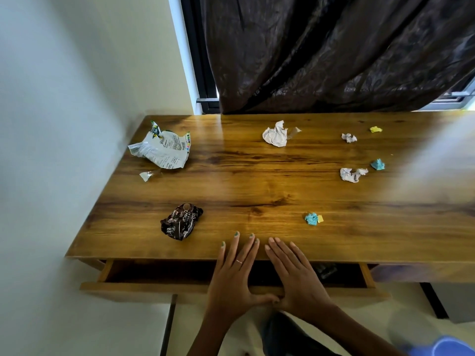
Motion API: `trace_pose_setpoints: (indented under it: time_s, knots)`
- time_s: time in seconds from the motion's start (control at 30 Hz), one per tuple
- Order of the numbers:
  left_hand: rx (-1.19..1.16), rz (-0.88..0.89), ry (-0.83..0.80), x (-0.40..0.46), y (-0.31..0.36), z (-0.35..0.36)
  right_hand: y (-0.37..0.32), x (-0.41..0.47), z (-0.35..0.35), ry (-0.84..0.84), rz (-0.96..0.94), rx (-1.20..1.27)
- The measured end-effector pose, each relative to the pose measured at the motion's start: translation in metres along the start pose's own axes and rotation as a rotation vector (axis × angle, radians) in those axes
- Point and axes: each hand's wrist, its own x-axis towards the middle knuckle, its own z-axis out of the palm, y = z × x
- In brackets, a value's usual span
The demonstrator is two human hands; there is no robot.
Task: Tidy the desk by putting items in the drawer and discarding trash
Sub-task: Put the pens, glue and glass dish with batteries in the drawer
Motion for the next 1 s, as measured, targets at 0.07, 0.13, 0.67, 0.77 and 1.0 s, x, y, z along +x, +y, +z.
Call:
trace_pose_setpoints:
  time_s: [0.07,0.13,0.67,0.77,1.0]
  knots:
    - [-0.024,0.001,0.038,0.007,-0.002,0.005,0.002,0.003,0.007,0.141,-0.025,0.019]
    - [-0.083,-0.020,0.121,0.011,0.001,0.014,0.003,0.005,0.014,0.307,-0.051,0.049]
    - [-0.157,0.020,0.465,0.018,-0.001,0.043,-0.004,0.012,0.007,0.348,0.043,0.137]
    - [-0.154,0.021,0.413,0.018,-0.003,0.041,-0.008,0.013,0.002,0.315,0.085,0.163]
    - [-0.221,-0.014,0.292,0.013,-0.001,0.035,-0.024,0.014,-0.014,0.304,0.180,0.153]
